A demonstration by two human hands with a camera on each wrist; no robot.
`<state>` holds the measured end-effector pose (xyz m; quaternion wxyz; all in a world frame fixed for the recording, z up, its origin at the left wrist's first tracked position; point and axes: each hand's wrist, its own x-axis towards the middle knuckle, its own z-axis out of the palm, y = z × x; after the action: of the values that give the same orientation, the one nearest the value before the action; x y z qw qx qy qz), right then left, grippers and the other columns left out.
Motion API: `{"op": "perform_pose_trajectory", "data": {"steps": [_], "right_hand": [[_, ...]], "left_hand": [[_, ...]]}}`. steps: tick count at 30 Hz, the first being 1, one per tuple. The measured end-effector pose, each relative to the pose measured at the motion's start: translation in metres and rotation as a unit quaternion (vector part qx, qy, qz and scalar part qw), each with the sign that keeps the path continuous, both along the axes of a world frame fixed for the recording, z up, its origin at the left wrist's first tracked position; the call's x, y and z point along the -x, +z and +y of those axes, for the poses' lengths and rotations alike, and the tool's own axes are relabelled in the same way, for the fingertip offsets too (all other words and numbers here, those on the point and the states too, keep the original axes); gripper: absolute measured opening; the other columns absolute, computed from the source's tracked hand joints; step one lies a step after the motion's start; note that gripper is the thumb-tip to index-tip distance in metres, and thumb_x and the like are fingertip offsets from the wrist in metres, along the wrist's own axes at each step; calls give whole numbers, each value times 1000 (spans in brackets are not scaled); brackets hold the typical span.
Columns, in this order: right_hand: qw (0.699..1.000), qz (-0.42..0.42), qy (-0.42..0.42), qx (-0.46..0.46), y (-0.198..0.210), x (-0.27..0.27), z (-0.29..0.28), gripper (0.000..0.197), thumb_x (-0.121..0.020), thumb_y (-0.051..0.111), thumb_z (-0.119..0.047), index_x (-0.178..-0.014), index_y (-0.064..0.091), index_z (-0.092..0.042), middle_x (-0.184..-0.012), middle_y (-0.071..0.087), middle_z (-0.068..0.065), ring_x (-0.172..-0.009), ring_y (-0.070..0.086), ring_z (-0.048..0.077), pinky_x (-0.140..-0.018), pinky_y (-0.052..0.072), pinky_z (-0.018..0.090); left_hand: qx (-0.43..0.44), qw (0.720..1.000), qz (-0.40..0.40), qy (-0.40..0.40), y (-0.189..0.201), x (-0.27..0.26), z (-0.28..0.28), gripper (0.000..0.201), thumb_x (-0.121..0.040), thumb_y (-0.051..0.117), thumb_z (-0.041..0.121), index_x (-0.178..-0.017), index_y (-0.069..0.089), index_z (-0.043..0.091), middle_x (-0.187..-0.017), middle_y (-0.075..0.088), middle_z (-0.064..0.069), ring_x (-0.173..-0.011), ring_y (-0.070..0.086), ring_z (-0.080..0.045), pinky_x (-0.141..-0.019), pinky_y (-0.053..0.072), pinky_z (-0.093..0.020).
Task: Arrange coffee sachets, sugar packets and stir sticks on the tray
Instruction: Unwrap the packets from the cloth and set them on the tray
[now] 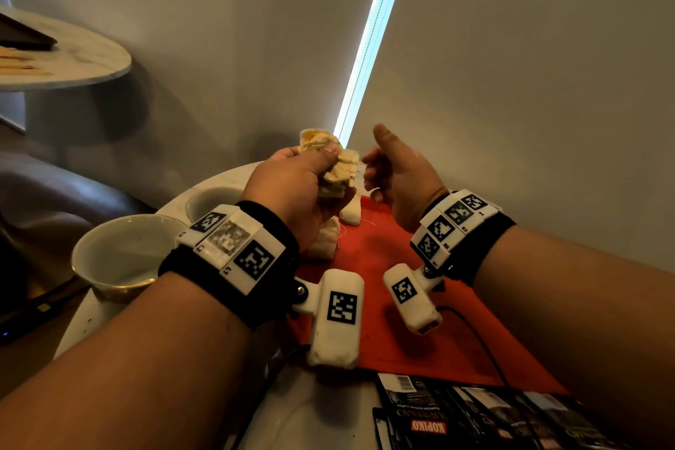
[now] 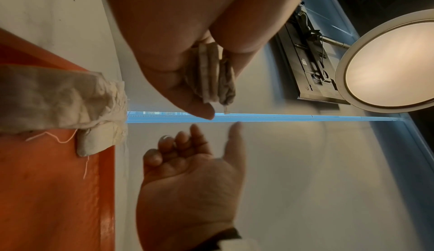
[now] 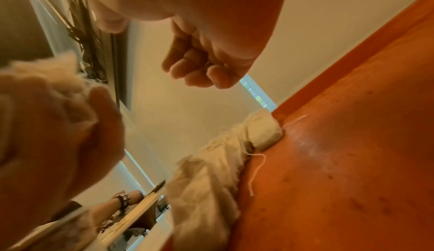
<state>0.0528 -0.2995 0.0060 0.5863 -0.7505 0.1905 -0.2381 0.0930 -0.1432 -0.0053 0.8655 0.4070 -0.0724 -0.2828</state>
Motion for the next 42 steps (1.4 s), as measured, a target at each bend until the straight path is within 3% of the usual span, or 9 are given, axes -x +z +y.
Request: {"op": "perform_pose_trajectory", "data": {"steps": [6, 11, 15, 20, 27, 31, 33, 36, 42], "right_hand": [[990, 4, 142, 1, 11, 17, 18, 44, -72, 71, -46, -92, 59, -8, -74, 56, 5, -62, 50, 17, -49, 39, 26], [991, 5, 126, 40, 6, 27, 19, 19, -75, 79, -22, -85, 65, -13, -81, 63, 10, -61, 53, 15, -49, 40, 27], [994, 9, 99, 33, 7, 33, 17, 12, -86, 73, -4, -83, 64, -11, -76, 63, 10, -61, 54, 17, -48, 40, 26], [997, 8, 74, -8, 8, 37, 17, 9, -87, 71, -4, -88, 64, -8, -89, 62, 20, -68, 54, 24, -47, 40, 25], [995, -18, 77, -67, 16, 43, 20, 11, -94, 61, 2, -88, 57, -6, -78, 68, 14, -59, 67, 18, -45, 48, 24], [996, -12, 79, -43, 16, 43, 22, 9, -93, 64, -1, -89, 58, -7, -75, 67, 11, -58, 64, 16, -51, 48, 27], [996, -11, 74, -43, 15, 42, 22, 9, -92, 64, -2, -90, 58, -7, -72, 67, 10, -58, 62, 16, -53, 46, 27], [995, -8, 77, -56, 14, 42, 23, 7, -93, 63, -2, -94, 59, -7, -74, 68, 9, -59, 61, 17, -51, 45, 27], [991, 18, 116, -63, 10, 46, 23, 13, -90, 63, 2, -97, 61, -8, -75, 69, 7, -61, 61, 17, -49, 49, 24]], "left_hand": [[-3, 1000, -14, -8, 2, 5, 4, 29, -98, 64, 21, -121, 61, 4, -98, 72, -13, -73, 73, -17, -59, 58, -27], [3, 999, -21, -32, 3, 9, 4, 31, -100, 61, 24, -121, 61, 1, -105, 71, -16, -79, 73, -20, -63, 60, -29], [29, 993, -32, -109, 9, 14, 6, 19, -99, 50, 14, -101, 63, 0, -94, 67, -16, -79, 68, -22, -71, 60, -33], [-5, 993, -28, -113, 10, 18, 9, 25, -95, 42, -1, -114, 56, -8, -105, 64, -25, -83, 68, -29, -69, 62, -33], [-89, 994, -15, -67, 6, 13, 6, 19, -96, 58, 14, -113, 59, 5, -107, 62, -17, -89, 61, -27, -55, 55, -27], [-64, 993, -46, -86, 2, 12, 7, 44, -87, 75, 27, -124, 66, 5, -104, 67, -16, -78, 61, -18, -55, 52, -27], [-71, 992, -63, -82, 2, 12, 8, 39, -87, 73, 19, -123, 65, 5, -95, 66, -13, -71, 58, -15, -55, 50, -25], [-92, 993, -55, -58, 2, 10, 7, 20, -91, 65, 7, -112, 63, 11, -99, 66, -14, -79, 58, -20, -53, 51, -24], [-110, 991, -65, -47, 1, 9, 6, 20, -94, 65, 12, -114, 62, 14, -105, 66, -14, -85, 60, -22, -55, 55, -26]]}}
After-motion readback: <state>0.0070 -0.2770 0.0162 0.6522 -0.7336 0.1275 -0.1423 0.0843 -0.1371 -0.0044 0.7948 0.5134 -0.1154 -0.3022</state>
